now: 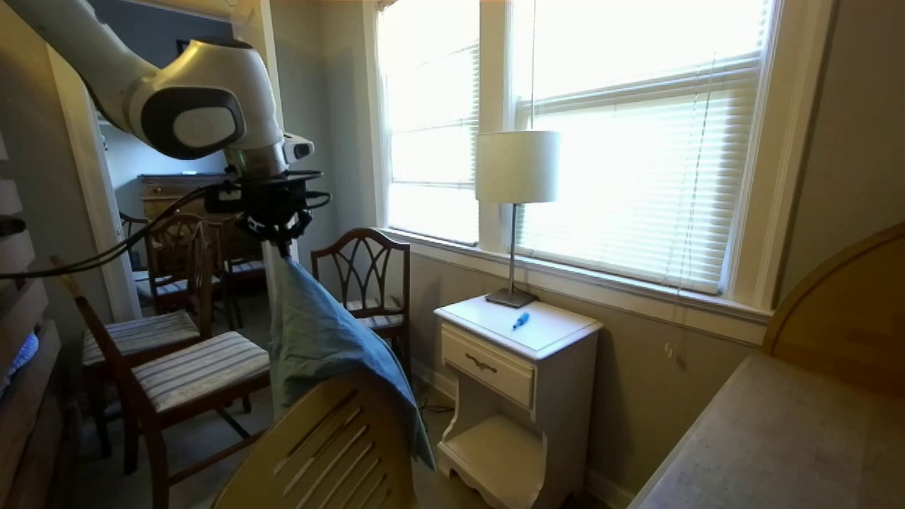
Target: Put the cloth on the chair
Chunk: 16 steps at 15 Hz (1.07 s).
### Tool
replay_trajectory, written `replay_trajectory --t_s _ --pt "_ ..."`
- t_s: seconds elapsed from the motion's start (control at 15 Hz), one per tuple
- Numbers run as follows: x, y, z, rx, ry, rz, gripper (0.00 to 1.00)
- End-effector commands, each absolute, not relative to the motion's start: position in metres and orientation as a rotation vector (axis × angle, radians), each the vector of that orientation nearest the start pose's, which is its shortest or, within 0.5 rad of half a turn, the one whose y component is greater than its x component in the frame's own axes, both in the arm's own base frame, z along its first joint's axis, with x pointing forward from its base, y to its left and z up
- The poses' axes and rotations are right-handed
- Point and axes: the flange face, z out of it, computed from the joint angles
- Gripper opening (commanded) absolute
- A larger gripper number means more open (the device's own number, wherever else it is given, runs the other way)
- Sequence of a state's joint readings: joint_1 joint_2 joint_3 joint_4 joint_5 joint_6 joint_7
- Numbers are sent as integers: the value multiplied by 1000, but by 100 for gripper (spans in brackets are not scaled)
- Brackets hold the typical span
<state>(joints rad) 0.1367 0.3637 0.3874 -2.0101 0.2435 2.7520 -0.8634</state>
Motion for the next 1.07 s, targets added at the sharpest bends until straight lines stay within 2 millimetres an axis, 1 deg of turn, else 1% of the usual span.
replay_trajectory --t_s 0.0,0.13,0.33,0.53,0.73,1.0 --pt "566 299 327 -2426 -1563 -606 0" --pt "568 291 320 -2509 -1485 -520 0" --pt "559 265 306 -2668 -1355 -332 0" --pt "550 250 292 -2752 -1225 -174 0" --pt "546 243 287 -2812 -1102 -121 0" --pt "535 219 291 -2979 -789 -92 0"
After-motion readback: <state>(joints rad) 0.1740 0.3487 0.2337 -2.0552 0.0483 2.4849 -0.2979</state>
